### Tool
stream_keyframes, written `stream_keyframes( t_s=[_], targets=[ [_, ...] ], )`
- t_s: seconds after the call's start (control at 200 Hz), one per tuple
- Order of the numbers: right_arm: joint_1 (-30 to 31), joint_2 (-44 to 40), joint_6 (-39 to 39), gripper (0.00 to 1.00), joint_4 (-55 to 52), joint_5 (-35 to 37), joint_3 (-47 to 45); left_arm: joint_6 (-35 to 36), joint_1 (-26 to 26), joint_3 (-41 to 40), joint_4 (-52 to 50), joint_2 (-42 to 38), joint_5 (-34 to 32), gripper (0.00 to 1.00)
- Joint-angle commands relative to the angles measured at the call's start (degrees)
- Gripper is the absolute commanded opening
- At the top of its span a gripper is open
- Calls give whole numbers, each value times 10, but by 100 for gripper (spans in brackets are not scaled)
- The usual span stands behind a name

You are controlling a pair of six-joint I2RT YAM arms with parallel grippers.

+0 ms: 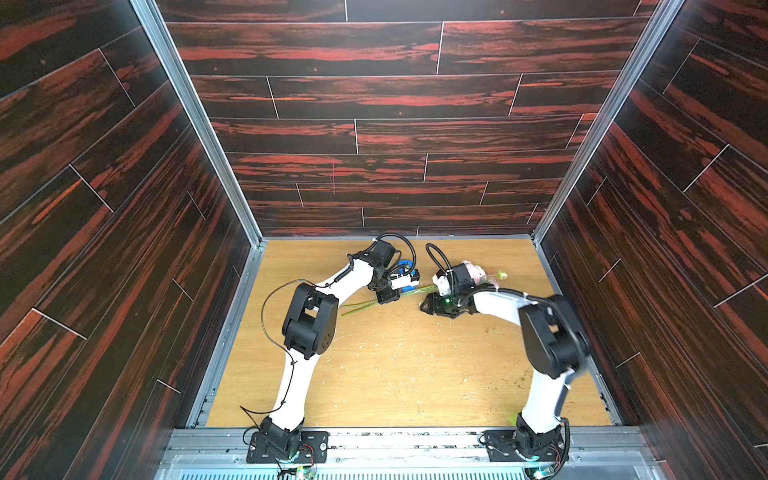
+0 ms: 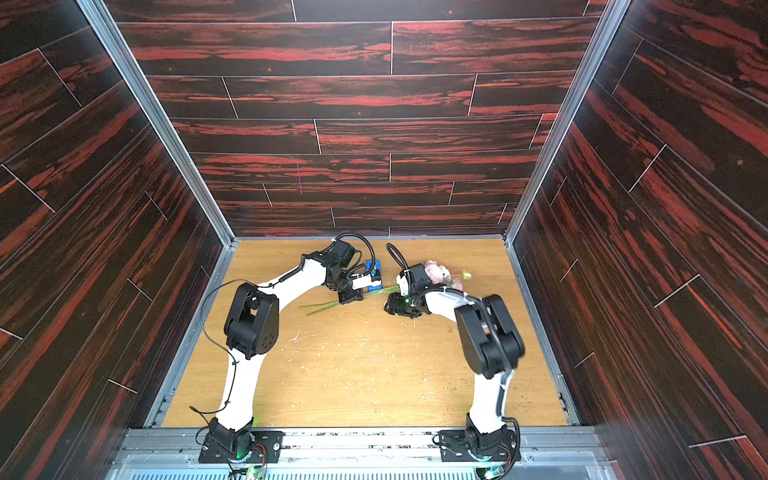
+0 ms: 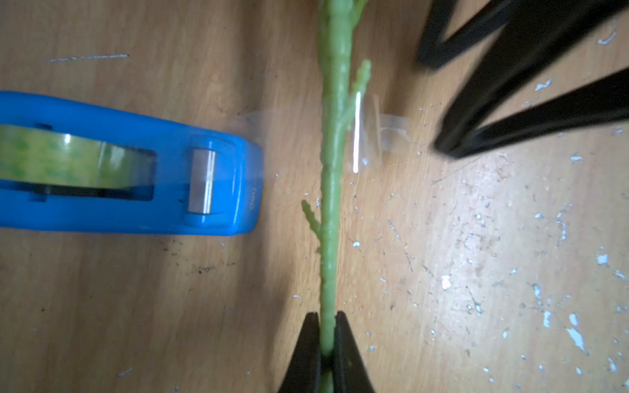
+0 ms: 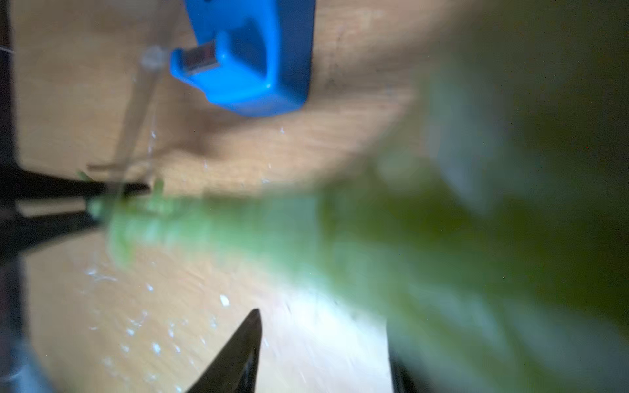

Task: Wrap bouquets with tape
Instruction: Stick the tape to the bouquet, then wrap the tape around the bouquet.

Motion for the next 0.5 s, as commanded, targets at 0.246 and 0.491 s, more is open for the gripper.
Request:
stream_keyframes(
  t_s=[0.246, 0.491],
  targets=[
    [12, -201, -229, 53, 73, 67, -73, 7, 15, -11, 5, -44, 26, 0],
    [44, -214, -702, 25, 304, 10, -233, 8, 16, -10, 3, -46, 36, 0]
  ],
)
